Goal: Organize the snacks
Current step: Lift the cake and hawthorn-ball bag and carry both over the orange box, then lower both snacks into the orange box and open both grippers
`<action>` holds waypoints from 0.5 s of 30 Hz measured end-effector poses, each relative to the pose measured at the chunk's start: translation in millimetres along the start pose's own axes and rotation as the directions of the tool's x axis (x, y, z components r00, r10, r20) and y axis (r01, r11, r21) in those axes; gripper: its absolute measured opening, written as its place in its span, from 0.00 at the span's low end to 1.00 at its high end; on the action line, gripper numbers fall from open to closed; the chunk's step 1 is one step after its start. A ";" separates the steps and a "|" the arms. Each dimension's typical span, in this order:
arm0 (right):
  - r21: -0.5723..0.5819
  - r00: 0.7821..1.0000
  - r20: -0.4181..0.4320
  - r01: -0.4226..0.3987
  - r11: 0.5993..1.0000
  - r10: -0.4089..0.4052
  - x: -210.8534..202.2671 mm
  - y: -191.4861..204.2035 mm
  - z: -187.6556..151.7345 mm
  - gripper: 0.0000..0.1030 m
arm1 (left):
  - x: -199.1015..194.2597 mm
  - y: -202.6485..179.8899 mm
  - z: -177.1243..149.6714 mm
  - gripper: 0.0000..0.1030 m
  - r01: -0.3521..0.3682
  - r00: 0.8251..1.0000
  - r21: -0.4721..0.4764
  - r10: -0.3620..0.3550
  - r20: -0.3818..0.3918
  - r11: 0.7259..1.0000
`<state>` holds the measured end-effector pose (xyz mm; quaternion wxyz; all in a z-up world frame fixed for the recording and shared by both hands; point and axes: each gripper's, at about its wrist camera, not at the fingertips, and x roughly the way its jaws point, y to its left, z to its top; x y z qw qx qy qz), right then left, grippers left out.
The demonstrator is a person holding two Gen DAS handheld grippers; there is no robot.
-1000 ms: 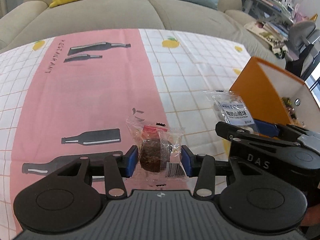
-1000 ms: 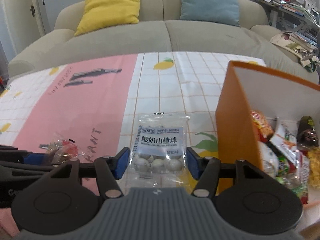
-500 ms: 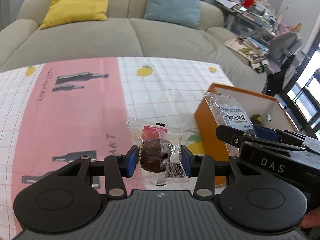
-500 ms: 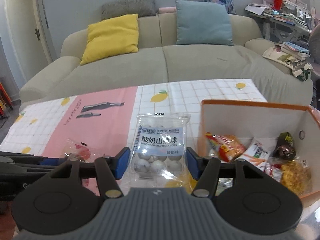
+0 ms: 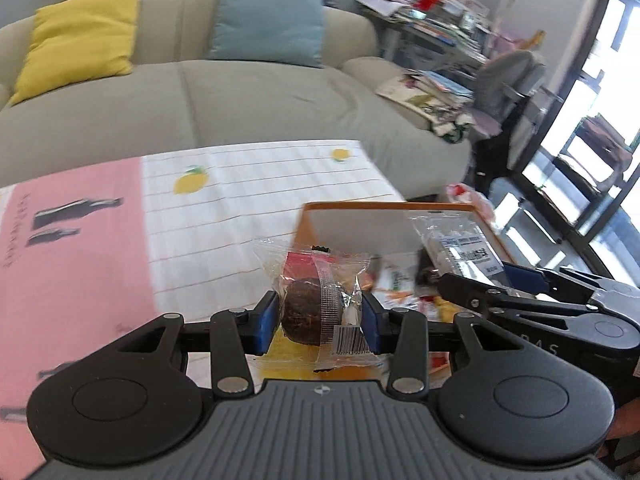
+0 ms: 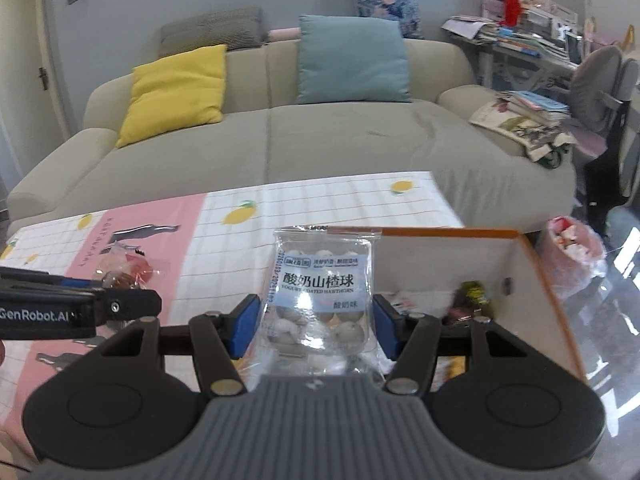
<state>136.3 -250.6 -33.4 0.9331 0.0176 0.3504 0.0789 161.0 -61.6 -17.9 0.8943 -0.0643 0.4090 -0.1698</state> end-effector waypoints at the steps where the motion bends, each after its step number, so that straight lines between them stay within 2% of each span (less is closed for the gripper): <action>1: 0.004 1.000 -0.002 0.008 1.000 -0.008 -0.4 -6.7 2.0 0.57 | 5.7 -7.4 3.7 0.46 0.016 1.000 0.010 -0.016 -0.004 1.000; 10: -0.012 0.996 -0.023 0.087 0.996 -0.087 9.7 -53.1 16.3 0.57 | 52.2 -52.5 26.7 0.46 0.095 0.995 0.082 -0.090 -0.053 0.992; 15: -0.020 0.991 -0.048 0.122 0.992 -0.123 23.7 -74.7 20.8 0.57 | 80.1 -66.7 32.0 0.46 0.113 0.990 0.105 -0.103 -0.100 0.988</action>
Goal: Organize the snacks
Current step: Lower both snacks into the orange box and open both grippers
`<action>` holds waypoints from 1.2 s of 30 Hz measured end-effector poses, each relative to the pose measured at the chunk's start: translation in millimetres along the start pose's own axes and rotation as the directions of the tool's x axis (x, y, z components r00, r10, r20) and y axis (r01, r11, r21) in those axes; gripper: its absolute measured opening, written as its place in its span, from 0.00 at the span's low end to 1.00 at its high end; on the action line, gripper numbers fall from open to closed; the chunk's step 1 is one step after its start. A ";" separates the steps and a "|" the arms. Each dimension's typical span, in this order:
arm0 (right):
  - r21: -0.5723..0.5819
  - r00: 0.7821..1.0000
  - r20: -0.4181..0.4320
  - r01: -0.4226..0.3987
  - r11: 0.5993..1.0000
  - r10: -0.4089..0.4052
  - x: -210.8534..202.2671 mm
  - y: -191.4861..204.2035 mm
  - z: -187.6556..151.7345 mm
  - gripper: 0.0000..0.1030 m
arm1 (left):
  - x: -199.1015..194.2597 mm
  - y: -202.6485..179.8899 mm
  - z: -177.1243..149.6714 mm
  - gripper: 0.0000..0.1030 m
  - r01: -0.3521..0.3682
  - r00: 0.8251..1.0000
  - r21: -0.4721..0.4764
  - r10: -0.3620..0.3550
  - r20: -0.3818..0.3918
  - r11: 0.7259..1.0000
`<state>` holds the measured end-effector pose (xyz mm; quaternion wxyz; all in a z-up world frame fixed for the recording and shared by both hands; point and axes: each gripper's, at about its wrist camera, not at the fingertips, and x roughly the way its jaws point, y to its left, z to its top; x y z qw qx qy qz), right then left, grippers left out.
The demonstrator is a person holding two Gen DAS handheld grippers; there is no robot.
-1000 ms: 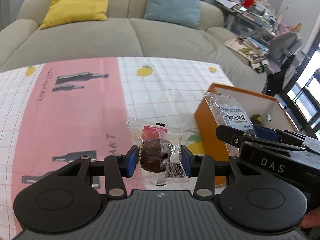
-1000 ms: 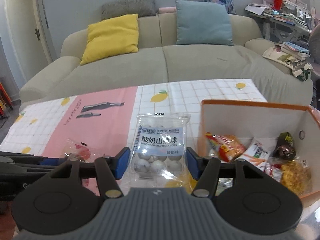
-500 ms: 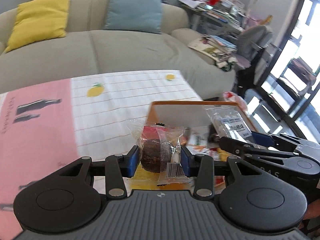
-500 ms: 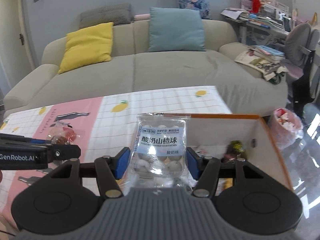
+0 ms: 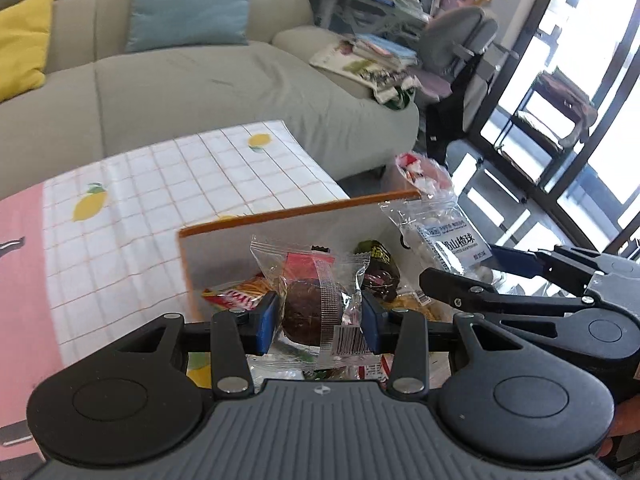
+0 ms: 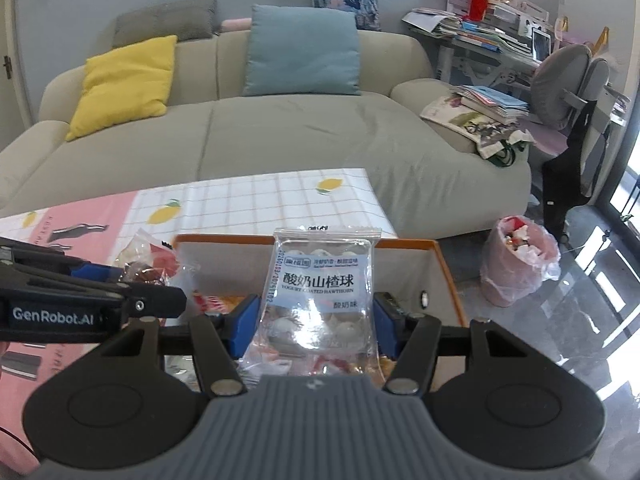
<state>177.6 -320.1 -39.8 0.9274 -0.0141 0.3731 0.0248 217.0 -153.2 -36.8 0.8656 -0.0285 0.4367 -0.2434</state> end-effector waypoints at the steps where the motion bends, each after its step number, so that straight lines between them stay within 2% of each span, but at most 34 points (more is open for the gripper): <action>1: 0.000 1.000 -0.017 0.005 1.000 -0.005 4.9 -4.4 0.4 0.57 | 7.4 -2.7 2.1 0.46 0.001 1.000 0.006 -0.001 -0.014 1.000; 6: 0.004 0.991 -0.129 0.029 1.000 -0.028 31.4 -27.3 -4.3 0.57 | 40.1 -16.7 6.7 0.46 0.006 0.996 0.061 -0.001 -0.092 0.998; 10: -0.011 0.976 -0.213 0.038 0.999 -0.040 52.0 -39.5 -13.1 0.57 | 64.5 -25.1 5.6 0.46 0.014 0.988 0.093 0.001 -0.157 0.996; 17: -0.020 0.960 -0.278 0.041 0.999 -0.045 73.7 -48.3 -29.2 0.57 | 91.0 -30.0 0.7 0.46 0.000 0.972 0.147 0.034 -0.233 0.989; 28: -0.030 0.939 -0.343 0.028 0.999 -0.036 91.8 -49.5 -41.8 0.58 | 113.7 -37.1 -4.1 0.48 -0.061 0.941 0.226 0.131 -0.311 0.972; 31: -0.036 0.935 -0.352 0.034 0.999 -0.045 92.5 -49.7 -42.4 0.59 | 110.7 -37.8 -4.5 0.53 -0.067 0.946 0.236 0.137 -0.293 0.969; 34: -0.047 0.933 -0.355 0.043 0.998 -0.057 91.4 -50.0 -41.9 0.59 | 104.1 -37.8 -2.3 0.65 -0.054 0.955 0.232 0.118 -0.272 0.971; 36: -0.058 0.933 -0.353 0.049 0.997 -0.066 89.9 -50.6 -41.4 0.60 | 99.4 -39.2 -0.5 0.65 -0.051 0.959 0.236 0.114 -0.260 0.970</action>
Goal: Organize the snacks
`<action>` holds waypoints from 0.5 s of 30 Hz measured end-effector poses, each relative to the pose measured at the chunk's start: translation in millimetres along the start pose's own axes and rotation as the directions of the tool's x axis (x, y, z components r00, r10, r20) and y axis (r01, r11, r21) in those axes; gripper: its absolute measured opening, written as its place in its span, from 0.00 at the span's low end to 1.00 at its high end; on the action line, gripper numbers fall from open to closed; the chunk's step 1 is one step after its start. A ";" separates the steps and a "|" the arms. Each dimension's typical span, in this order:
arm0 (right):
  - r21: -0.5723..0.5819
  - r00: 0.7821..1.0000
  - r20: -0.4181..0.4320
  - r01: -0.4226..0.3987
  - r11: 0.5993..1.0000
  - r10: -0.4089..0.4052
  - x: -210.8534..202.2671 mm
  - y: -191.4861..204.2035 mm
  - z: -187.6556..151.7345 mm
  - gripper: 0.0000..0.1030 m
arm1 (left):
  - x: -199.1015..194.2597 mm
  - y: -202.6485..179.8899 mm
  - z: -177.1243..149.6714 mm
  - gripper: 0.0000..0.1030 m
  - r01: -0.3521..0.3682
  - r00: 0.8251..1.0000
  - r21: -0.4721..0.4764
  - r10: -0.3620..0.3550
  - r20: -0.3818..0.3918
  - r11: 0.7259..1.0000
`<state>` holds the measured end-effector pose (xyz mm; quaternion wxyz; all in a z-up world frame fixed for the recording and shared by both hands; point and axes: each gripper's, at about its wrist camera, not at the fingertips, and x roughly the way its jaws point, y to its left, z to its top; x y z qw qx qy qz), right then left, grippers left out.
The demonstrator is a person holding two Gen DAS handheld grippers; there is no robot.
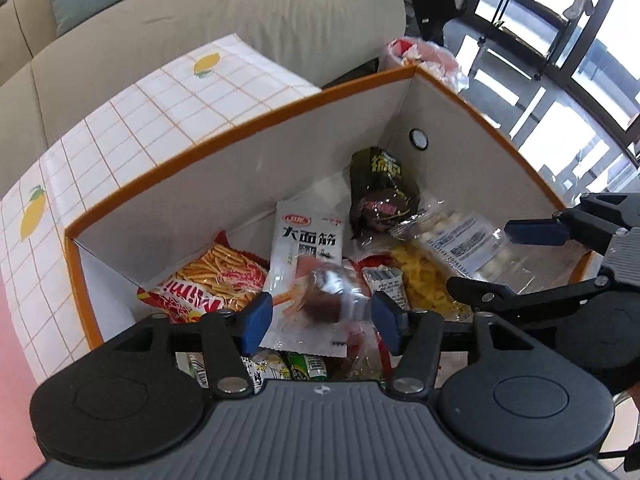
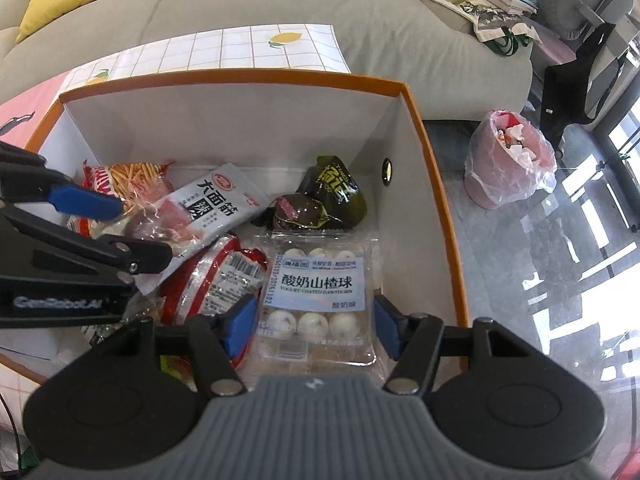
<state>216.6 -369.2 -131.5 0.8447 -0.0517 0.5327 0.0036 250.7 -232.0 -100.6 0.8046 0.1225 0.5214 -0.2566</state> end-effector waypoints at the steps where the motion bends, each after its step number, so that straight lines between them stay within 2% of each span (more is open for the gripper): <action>1: -0.004 1.000 0.002 0.000 1.000 0.000 -1.8 -0.2 0.6 0.60 | -3.5 -0.2 0.2 0.65 -0.003 1.000 0.002 0.003 0.009 1.000; 5: -0.005 1.000 0.022 0.015 1.000 -0.015 -16.0 -0.3 5.1 0.74 | -20.6 0.3 1.9 0.68 -0.003 0.999 -0.006 0.003 0.046 1.000; 10: 0.016 0.996 0.075 0.043 0.999 -0.044 -47.4 -0.3 9.8 0.76 | -57.4 2.7 -0.8 0.71 -0.006 0.991 -0.006 0.007 0.134 1.000; 13: 0.077 0.986 0.162 0.034 0.996 -0.047 -78.9 -0.4 7.1 0.77 | -88.8 6.5 -8.8 0.71 -0.033 0.976 -0.016 0.036 0.215 0.999; 15: 0.122 0.970 0.240 0.020 0.992 -0.049 -103.1 1.4 2.0 0.82 | -110.2 8.8 -16.3 0.72 -0.064 0.961 -0.026 0.069 0.269 0.998</action>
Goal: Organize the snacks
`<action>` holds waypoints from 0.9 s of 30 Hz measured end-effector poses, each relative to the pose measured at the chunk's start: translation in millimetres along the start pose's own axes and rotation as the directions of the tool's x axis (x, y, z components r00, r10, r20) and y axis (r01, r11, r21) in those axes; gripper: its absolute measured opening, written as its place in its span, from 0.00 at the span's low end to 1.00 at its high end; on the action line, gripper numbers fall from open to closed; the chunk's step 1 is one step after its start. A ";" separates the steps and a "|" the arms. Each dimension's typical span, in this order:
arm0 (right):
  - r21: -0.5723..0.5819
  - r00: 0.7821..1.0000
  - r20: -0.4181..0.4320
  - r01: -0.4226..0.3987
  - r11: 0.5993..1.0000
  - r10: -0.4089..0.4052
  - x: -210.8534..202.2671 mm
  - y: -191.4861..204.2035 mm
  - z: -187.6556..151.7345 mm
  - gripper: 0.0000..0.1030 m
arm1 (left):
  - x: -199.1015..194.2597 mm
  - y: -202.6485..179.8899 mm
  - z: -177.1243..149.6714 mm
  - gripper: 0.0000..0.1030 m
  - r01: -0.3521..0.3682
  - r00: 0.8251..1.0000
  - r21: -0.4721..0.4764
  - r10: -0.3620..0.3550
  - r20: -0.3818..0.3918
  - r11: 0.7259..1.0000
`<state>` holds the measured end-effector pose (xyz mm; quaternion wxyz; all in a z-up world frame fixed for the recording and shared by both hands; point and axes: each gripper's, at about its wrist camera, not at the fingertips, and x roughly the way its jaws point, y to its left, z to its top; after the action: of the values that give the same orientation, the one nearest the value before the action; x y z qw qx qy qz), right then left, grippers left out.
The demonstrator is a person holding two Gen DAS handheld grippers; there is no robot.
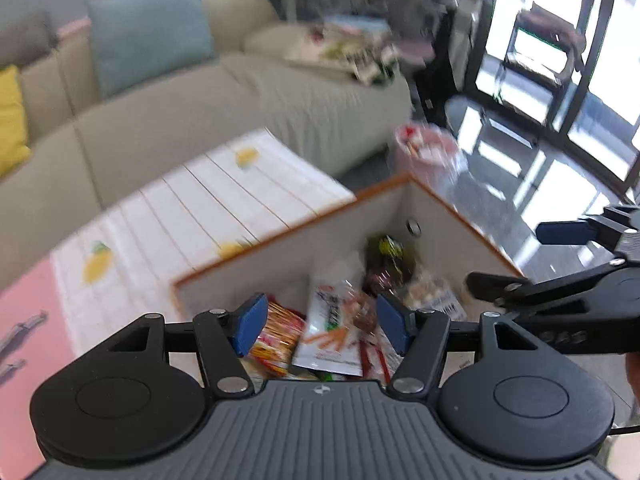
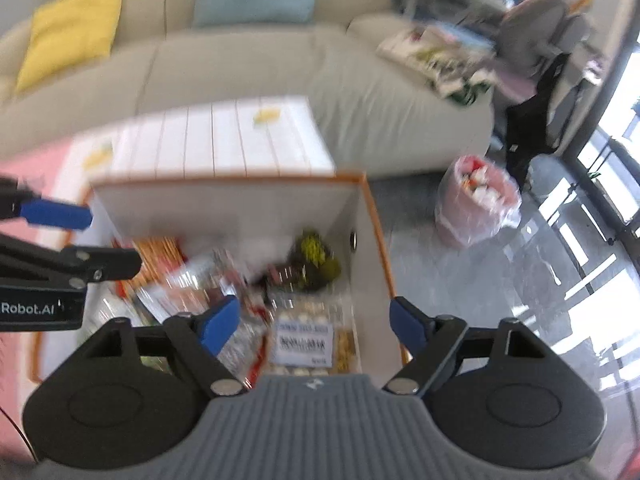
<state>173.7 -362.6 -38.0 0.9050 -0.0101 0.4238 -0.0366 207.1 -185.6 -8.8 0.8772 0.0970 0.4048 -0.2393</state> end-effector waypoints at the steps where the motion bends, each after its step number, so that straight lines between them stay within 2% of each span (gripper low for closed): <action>1: 0.023 0.999 0.041 -0.011 1.000 0.010 -13.5 1.3 -0.9 0.82 | -12.8 2.1 -1.7 0.72 -0.022 0.999 0.003 0.022 0.031 1.000; 4: 0.077 0.990 0.136 -0.049 0.996 0.038 -48.1 8.4 -6.4 0.85 | -48.7 8.4 -10.5 0.73 -0.092 0.990 -0.001 0.092 0.108 0.996; 9: 0.086 0.967 0.245 -0.091 0.992 0.067 -97.9 36.4 -22.0 0.88 | -109.6 15.5 -32.0 0.78 -0.193 0.958 -0.035 0.196 0.207 0.981; 12: 0.073 0.951 0.296 -0.120 0.990 0.093 -124.9 56.9 -32.8 0.92 | -145.4 19.8 -49.5 0.79 -0.252 0.930 -0.091 0.267 0.252 0.964; 16: 0.050 0.934 0.338 -0.139 0.989 0.114 -155.9 88.5 -50.1 0.94 | -178.5 19.5 -73.2 0.80 -0.361 0.878 -0.127 0.383 0.286 0.924; 18: 0.040 0.931 0.340 -0.154 0.987 0.131 -166.7 100.5 -58.5 0.94 | -188.9 18.8 -85.5 0.80 -0.388 0.865 -0.137 0.411 0.288 0.911; 21: 0.022 0.930 0.336 -0.169 0.985 0.152 -178.5 117.9 -73.8 0.94 | -201.4 22.1 -105.0 0.83 -0.407 0.858 -0.174 0.440 0.264 0.897; 22: 0.016 0.931 0.333 -0.162 0.987 0.148 -181.5 123.6 -79.8 0.94 | -204.3 24.8 -112.5 0.87 -0.406 0.861 -0.197 0.446 0.245 0.892; 27: 0.007 0.944 0.304 -0.134 0.991 0.126 -187.2 137.1 -105.4 0.94 | -207.6 37.6 -144.7 0.88 -0.377 0.888 -0.313 0.436 0.147 0.872</action>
<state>-18.7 -210.5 31.2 0.9597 0.0249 0.2792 0.0192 14.0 -29.5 52.8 0.9508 0.0308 0.3082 0.0014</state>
